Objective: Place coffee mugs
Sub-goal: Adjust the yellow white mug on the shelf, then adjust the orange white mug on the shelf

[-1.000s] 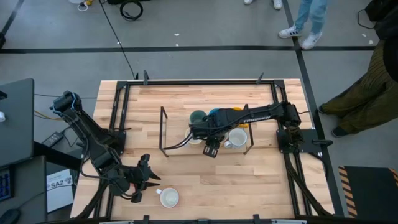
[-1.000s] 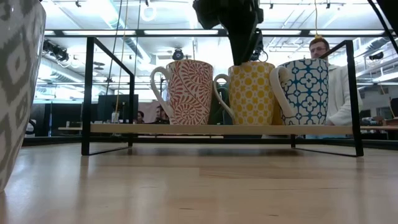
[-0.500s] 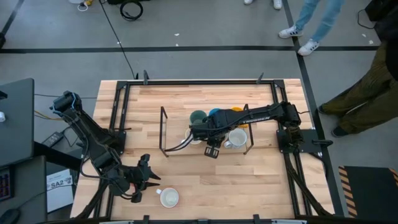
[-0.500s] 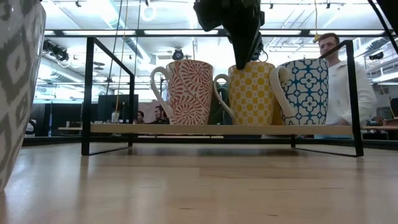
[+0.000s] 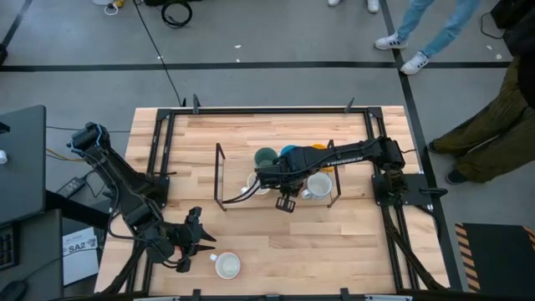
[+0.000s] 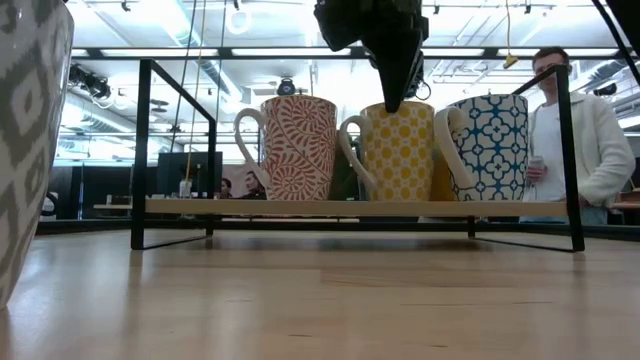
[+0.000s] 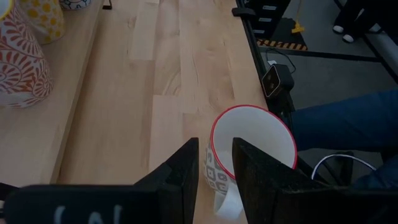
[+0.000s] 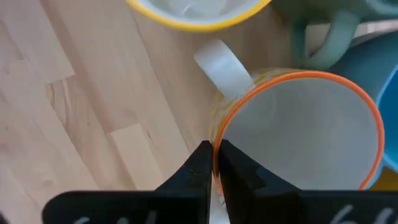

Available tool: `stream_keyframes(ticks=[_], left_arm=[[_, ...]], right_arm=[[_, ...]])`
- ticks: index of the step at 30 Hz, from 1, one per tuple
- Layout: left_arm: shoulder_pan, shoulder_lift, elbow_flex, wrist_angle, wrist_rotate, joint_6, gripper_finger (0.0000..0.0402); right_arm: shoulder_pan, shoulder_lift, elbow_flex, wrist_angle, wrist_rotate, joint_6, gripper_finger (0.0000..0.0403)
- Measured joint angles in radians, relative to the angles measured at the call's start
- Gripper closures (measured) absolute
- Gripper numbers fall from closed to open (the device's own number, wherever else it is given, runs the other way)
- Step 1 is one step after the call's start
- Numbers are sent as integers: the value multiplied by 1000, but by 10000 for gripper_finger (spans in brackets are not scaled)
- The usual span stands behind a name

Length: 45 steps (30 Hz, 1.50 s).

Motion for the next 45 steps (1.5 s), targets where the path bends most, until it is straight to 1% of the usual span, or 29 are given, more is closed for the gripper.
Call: stream_keyframes(ticks=[5,11,26,33,38,41,45], left_arm=[[0,0,0,0,0,0,299],[0,0,0,0,0,0,299],[0,0,0,0,0,0,299],[0,0,0,0,0,0,299],[0,0,0,0,0,0,299],[0,0,0,0,0,0,299],[0,0,0,0,0,0,299]], right_arm=[[5,0,0,-14,-39,0,372],[18,0,0,-17,-47,-32,375],[17,0,0,-10,-44,-53,295],[7,-11,0,-11,-32,-53,290],[2,-28,61,-11,-29,-62,290],[2,-28,97,40,-29,-104,290],[3,-27,98,199,-29,-180,291]])
